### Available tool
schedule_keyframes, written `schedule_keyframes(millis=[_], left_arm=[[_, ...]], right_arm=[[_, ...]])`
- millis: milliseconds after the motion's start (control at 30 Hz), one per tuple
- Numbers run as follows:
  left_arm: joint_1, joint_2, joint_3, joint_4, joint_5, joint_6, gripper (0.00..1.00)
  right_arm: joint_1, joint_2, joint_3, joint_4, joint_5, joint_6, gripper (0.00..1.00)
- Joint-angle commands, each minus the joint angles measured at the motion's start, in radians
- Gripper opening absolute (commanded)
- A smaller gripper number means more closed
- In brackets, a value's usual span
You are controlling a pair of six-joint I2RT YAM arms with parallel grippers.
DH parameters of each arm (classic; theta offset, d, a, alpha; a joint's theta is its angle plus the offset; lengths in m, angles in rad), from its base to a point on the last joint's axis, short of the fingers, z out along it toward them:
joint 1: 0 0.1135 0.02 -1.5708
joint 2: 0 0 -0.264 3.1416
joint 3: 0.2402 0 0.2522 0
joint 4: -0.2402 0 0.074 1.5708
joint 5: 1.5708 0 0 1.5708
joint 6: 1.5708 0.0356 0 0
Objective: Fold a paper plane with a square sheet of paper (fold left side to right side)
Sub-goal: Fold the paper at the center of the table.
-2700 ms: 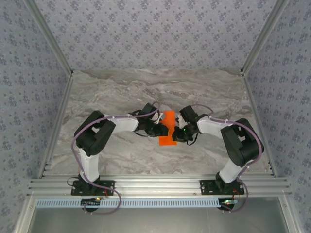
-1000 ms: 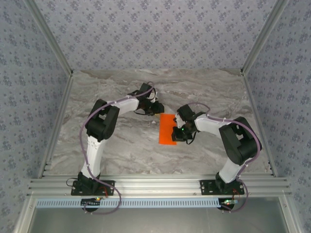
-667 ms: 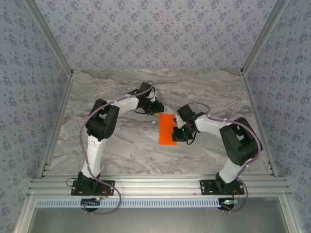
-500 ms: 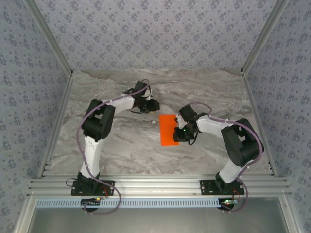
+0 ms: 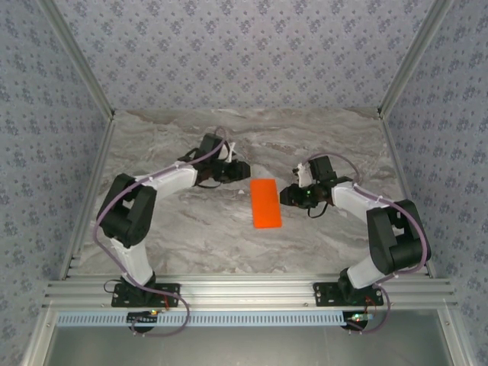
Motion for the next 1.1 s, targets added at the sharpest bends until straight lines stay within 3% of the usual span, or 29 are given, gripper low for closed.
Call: schedule_keyframes(millis=[0,267,467,1067], left_arm=[[-0.038,0.077,0.022,0.064,0.053,-0.041,0.32],[-0.052,0.182,0.072,0.028,0.032,-0.028,0.31],[-0.053,0.170,0.019,0.020,-0.005,-0.017,0.29],[-0.061,0.145,-0.059,0.067,-0.013,-0.033,0.29]], right_arm=[[-0.007,0.016,-0.010,0.017,-0.045,0.027,0.35],[-0.014,0.011,-0.021,-0.010,-0.030,0.027,0.41],[-0.026,0.023,-0.019,-0.007,-0.064,0.036,0.48],[-0.009,0.153,0.007,0.062,-0.159,0.124,0.47]])
